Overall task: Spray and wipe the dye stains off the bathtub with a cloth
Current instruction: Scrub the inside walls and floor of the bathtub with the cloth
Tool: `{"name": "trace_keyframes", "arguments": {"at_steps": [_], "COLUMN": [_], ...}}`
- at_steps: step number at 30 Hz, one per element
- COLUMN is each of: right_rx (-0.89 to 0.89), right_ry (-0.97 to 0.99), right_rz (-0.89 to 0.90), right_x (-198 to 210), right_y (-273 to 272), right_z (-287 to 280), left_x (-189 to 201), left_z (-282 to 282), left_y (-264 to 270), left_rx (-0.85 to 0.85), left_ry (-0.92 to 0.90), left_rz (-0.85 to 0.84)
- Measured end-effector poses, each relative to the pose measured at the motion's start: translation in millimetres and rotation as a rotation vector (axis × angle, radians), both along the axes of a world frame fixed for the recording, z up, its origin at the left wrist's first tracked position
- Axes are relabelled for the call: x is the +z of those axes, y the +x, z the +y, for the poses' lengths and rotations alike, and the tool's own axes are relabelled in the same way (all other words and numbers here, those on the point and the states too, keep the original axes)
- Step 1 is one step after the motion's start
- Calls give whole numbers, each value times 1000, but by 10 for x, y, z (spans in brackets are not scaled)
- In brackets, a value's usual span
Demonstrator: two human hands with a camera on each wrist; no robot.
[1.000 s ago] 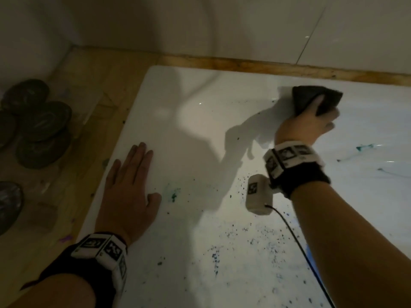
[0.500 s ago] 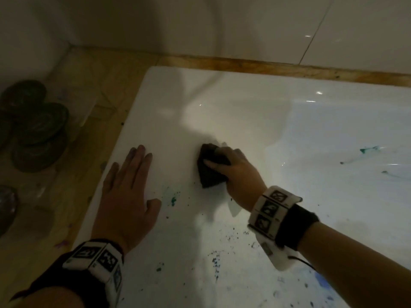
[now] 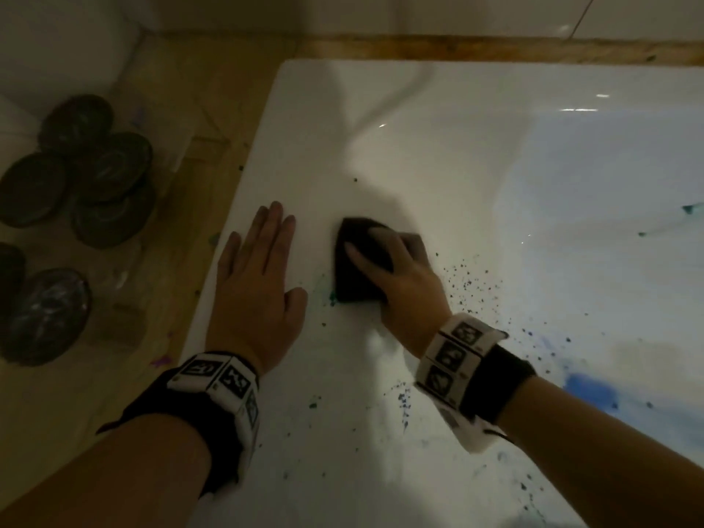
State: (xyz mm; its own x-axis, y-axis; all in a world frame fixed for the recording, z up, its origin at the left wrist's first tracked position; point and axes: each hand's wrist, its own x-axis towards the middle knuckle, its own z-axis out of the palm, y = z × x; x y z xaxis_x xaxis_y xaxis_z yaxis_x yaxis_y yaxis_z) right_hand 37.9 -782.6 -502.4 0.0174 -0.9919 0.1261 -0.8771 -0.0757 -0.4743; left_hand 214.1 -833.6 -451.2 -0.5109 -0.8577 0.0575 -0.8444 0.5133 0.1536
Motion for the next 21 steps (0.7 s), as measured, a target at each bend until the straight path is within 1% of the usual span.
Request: {"name": "trace_keyframes", "arguments": {"at_steps": [1,2,3,5,7,8,9,12,14,17,18,21], "right_rx": [62,65,4,-246,-499,-557,-545,-318,-263,-211,-196,-179], "right_ry": [42,85,119,149,54,6,-7,19,68,126,137,143], "right_rz": [8,-18,-75,-183,-374,-468,-501,-255,-166,-14,16,-14], "right_x": [-57,-94,-132,-73,36,134,244,379,444,389,334,161], "right_y": [-71,-187,-324,-554,-658,-600,-485,-90,82,175,174,80], "right_z": [130,241,324,368,251,147,41,-268,-414,-476,-452,-293], "left_x": [-4,-7,-9,-14,-18,-18,-18,-27,-35,-28,-26,-23], "left_z": [1,4,4,1,-6,-6,-4,10,12,-8,-7,1], "left_y": [7,7,3,-1,3,4,7,18,14,7,13,20], "left_rx": [0,0,-1,-3,-8,-7,-7,-9,-14,-16,-13,-4], "left_ry": [-3,-8,-13,-26,-29,-28,-26,-17,-18,-23,-23,-27], "left_rz": [4,9,11,10,3,-1,-4,3,16,26,24,24]}}
